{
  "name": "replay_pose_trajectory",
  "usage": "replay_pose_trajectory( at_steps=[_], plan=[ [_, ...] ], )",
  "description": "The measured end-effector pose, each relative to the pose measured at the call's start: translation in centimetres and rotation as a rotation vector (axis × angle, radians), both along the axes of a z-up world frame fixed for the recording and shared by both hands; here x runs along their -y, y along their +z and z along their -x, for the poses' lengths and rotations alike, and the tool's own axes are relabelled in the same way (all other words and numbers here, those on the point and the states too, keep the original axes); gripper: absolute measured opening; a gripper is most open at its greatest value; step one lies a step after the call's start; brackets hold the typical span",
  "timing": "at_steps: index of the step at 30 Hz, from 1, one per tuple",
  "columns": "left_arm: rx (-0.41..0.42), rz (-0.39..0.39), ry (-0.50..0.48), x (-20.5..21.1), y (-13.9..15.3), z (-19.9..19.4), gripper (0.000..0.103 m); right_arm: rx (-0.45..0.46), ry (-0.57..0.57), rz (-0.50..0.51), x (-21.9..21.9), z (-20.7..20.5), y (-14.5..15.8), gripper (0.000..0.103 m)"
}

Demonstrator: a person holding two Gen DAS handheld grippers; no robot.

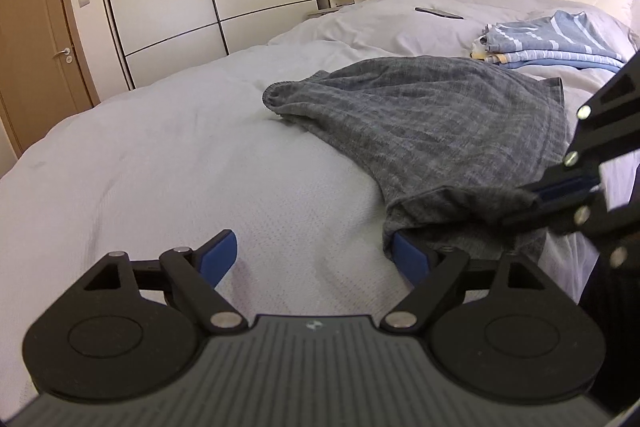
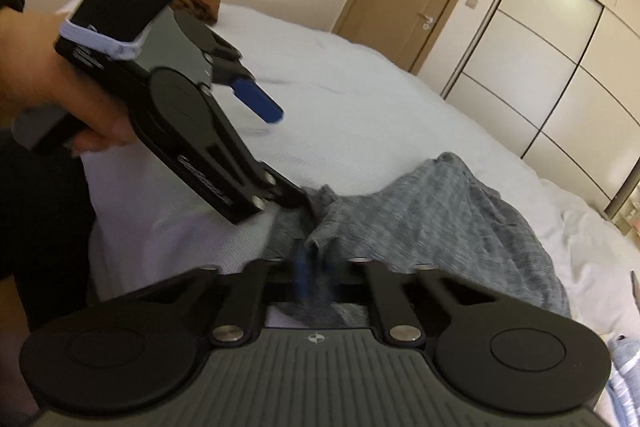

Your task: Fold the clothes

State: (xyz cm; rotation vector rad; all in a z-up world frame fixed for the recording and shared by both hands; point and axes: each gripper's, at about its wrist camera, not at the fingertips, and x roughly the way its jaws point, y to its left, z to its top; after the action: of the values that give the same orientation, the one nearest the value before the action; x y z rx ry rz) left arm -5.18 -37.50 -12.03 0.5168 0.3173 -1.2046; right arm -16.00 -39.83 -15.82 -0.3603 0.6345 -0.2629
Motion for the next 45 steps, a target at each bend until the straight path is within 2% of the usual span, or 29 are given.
replay_pose_trajectory(
  at_steps=[4, 9, 11, 13, 14, 16, 18, 23, 26, 29, 30, 31, 32, 33, 34, 37, 40, 42, 45],
  plan=[
    [0.006, 0.002, -0.007, 0.1, -0.1, 0.0, 0.084, -0.043, 0.072, 0.047, -0.5, 0.8, 0.5, 0.003],
    [0.013, 0.008, -0.011, -0.3, 0.0, -0.1, 0.084, -0.111, 0.116, 0.083, -0.5, 0.7, -0.9, 0.005],
    [0.036, 0.009, -0.011, -0.9, 0.2, -0.1, 0.083, -0.129, 0.132, 0.084, -0.8, 0.5, -1.1, 0.011],
    [0.089, 0.005, -0.053, -1.8, 0.5, 0.4, 0.083, -0.127, 0.139, 0.076, -0.9, 0.7, -1.0, 0.011],
    [0.12, 0.002, -0.079, -2.2, 0.7, 0.7, 0.083, -0.121, 0.127, 0.064, -0.9, 1.1, -0.9, 0.007],
    [0.217, -0.011, -0.166, -3.1, 0.7, 1.8, 0.083, -0.109, 0.102, 0.041, -0.9, 1.9, -0.7, 0.01],
    [0.358, -0.04, -0.274, -3.6, 0.2, 3.4, 0.083, -0.095, 0.06, 0.02, -0.7, 2.7, -0.5, 0.017],
    [0.782, -0.103, -0.547, -3.9, -2.7, 7.1, 0.083, -0.059, -0.079, -0.019, 0.2, 4.6, -0.5, 0.025],
    [0.921, -0.117, -0.658, -3.2, -4.0, 8.1, 0.081, -0.028, -0.146, -0.041, 0.9, 5.5, -0.3, 0.03],
    [1.02, -0.125, -0.741, -2.4, -5.0, 9.0, 0.075, 0.0, -0.203, -0.049, 1.8, 6.4, 0.0, 0.035],
    [1.036, -0.134, -0.759, -2.0, -5.2, 9.2, 0.073, 0.007, -0.223, -0.05, 2.1, 6.6, 0.0, 0.04],
    [1.037, -0.147, -0.77, -1.6, -5.1, 9.4, 0.057, 0.015, -0.242, -0.051, 2.5, 6.7, -0.1, 0.044],
    [1.039, -0.161, -0.782, -1.2, -5.1, 9.6, 0.031, 0.022, -0.261, -0.05, 2.8, 6.9, -0.1, 0.055],
    [1.008, -0.164, -0.776, -0.8, -4.7, 9.7, 0.021, 0.024, -0.276, -0.034, 2.9, 7.1, -0.1, 0.063],
    [0.942, -0.155, -0.747, -0.5, -3.8, 9.5, 0.013, 0.026, -0.29, -0.019, 3.1, 7.2, 0.0, 0.063],
    [0.716, -0.109, -0.658, 0.2, -0.7, 8.5, 0.01, 0.016, -0.292, 0.045, 2.9, 7.6, -0.4, 0.066],
    [0.564, -0.075, -0.593, 0.2, 1.7, 7.1, 0.009, 0.015, -0.251, 0.136, 2.3, 6.6, -1.0, 0.078],
    [0.549, -0.065, -0.593, 0.1, 2.6, 6.7, 0.007, 0.026, -0.225, 0.208, 1.9, 5.6, -1.4, 0.082],
    [0.553, -0.063, -0.609, -0.1, 3.4, 6.5, 0.006, 0.056, -0.182, 0.277, 2.6, 3.1, -1.8, 0.078]
  ],
)
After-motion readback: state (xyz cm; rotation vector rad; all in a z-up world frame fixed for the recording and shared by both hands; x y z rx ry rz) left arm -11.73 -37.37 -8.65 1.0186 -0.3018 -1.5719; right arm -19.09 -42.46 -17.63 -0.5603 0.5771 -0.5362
